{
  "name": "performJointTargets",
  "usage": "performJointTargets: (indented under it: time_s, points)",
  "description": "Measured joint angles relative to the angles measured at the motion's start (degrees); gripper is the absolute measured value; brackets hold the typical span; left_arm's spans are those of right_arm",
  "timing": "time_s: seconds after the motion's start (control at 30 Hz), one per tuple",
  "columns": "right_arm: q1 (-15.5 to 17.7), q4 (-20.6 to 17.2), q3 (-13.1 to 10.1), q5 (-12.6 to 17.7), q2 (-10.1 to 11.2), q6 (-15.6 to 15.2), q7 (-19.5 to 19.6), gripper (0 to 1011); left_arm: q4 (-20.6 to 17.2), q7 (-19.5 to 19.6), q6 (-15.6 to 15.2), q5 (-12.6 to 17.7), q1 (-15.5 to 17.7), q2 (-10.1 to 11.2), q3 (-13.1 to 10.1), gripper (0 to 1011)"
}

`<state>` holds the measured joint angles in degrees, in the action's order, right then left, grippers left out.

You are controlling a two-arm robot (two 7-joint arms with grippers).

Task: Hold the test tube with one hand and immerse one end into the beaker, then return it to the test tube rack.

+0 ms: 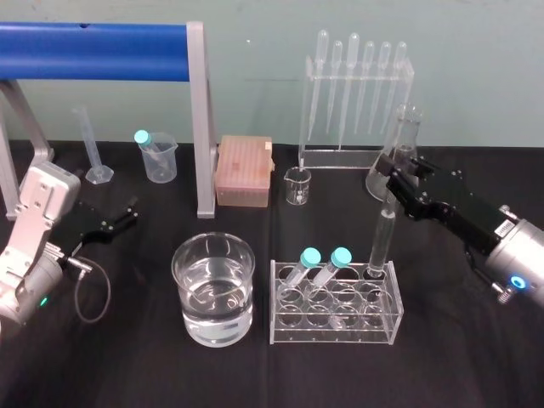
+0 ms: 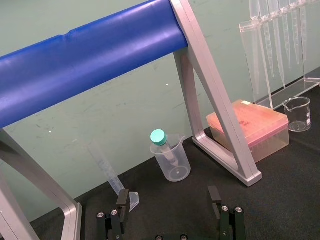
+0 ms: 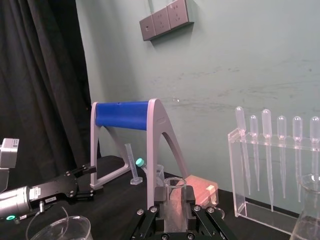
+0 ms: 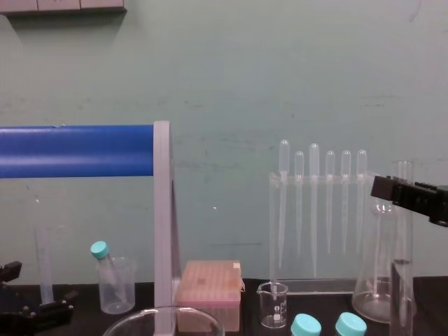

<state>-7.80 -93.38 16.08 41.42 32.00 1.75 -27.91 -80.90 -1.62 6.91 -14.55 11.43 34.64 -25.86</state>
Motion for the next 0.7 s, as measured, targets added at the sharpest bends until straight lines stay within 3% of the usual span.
performJointTargets:
  time_s: [0.7]
  points:
    - [-1.7,3.1,2.4,-1.0,0.7,-2.4,-1.2,228,0.0,0.0,0.0,0.0,0.0,0.0,0.0,1000]
